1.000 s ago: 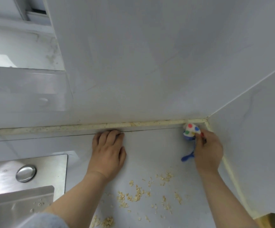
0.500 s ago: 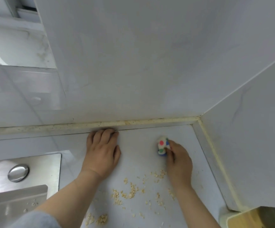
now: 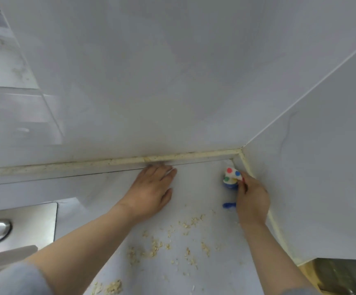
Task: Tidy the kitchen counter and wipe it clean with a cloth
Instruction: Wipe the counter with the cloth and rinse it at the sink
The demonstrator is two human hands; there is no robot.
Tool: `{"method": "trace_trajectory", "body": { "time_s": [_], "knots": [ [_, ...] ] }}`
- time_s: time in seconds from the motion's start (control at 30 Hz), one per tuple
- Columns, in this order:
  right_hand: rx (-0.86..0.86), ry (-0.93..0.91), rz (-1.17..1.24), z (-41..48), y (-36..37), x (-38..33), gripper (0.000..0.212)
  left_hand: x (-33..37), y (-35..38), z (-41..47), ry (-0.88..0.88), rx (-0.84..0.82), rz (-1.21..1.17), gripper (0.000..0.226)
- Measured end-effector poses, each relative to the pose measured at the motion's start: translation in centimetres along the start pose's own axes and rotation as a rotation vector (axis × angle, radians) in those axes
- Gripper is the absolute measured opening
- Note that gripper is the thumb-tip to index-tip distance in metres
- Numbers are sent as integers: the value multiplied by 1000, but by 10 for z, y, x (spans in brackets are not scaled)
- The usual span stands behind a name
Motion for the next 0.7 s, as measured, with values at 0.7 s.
{"method": "trace_trajectory", "body": {
  "time_s": [0.7],
  "knots": [
    [148,4,90,-49,-6,9,29,-4,18,7,-78,-94,64,54]
  ]
}}
Point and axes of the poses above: each hand's wrist, its own z-axis towards the middle knuckle, its own y-axis out of the palm, x = y × z, the point moved 2 cm from there along z, towards the middle knuckle, and after that the axes turned 12 degrees about -z, right-handed, at the moved point
